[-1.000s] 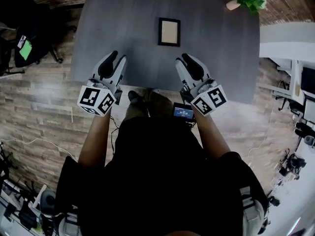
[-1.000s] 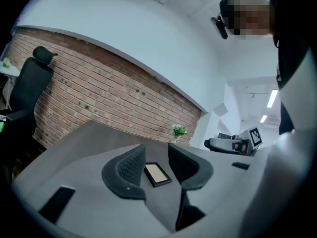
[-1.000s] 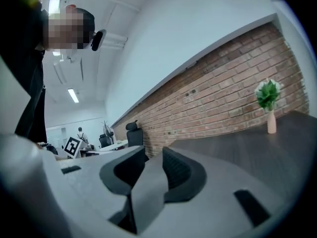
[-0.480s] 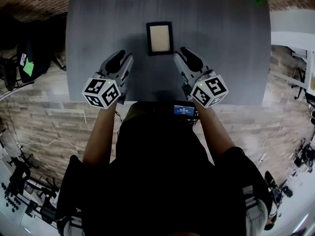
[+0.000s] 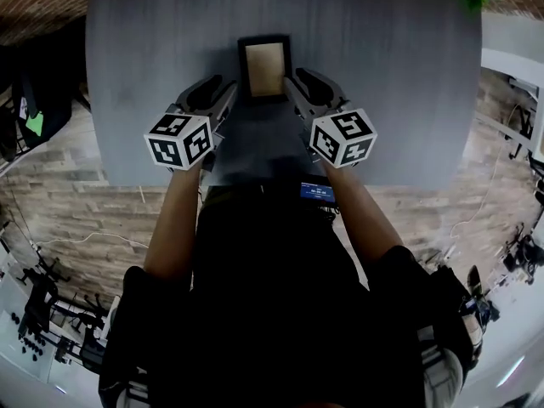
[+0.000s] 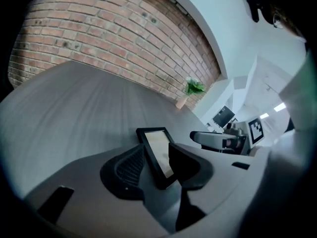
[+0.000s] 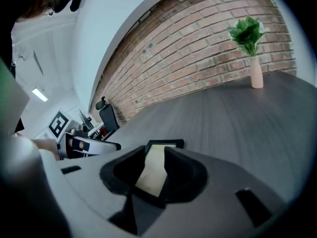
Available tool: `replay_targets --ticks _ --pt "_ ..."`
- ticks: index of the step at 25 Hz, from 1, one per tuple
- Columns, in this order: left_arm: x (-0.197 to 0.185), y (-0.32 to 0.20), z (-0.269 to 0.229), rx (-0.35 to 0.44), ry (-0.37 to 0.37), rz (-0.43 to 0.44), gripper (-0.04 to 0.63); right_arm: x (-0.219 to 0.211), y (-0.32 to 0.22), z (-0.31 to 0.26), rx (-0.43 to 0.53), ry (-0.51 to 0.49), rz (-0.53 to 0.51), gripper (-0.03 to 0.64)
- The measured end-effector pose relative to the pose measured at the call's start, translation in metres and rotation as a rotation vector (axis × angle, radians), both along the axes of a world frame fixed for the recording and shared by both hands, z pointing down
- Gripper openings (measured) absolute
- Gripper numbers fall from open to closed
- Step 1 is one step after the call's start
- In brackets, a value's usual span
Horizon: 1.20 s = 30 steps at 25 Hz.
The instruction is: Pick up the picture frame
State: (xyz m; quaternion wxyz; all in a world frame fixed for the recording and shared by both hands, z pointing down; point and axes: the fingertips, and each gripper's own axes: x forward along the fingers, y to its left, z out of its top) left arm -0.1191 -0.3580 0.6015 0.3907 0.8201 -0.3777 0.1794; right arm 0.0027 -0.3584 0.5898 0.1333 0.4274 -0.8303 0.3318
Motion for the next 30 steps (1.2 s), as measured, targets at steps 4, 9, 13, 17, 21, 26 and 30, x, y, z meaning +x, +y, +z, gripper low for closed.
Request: replay_targets --ticks 4,9,13,17,21,26,30 --pt "0.011 -0.008 0.026 -0.074 -0.025 0.051 0.140 0.001 -0.006 0.026 -0.055 0.061 0.029 0.109" --pt "0.032 -0.011 0.047 -0.150 -0.081 0.091 0.149 0.016 -0.014 0.046 -0.119 0.107 0.019 0.109" --pt "0.047 -0.013 0.047 -0.151 -0.122 0.110 0.149 0.023 -0.013 0.051 -0.150 0.140 0.000 0.109" --pt "0.043 -0.008 0.054 -0.171 -0.132 0.113 0.149 0.016 -0.008 0.062 -0.176 0.179 -0.015 0.109" --pt "0.030 -0.005 0.065 -0.171 -0.171 0.123 0.147 0.000 -0.005 0.069 -0.179 0.204 -0.028 0.107" --pt "0.027 -0.005 0.067 -0.159 -0.199 0.123 0.114 -0.004 -0.003 0.074 -0.199 0.222 -0.058 0.107" --pt "0.028 -0.006 0.067 -0.165 -0.190 0.110 0.104 -0.006 -0.003 0.076 -0.202 0.225 -0.061 0.106"
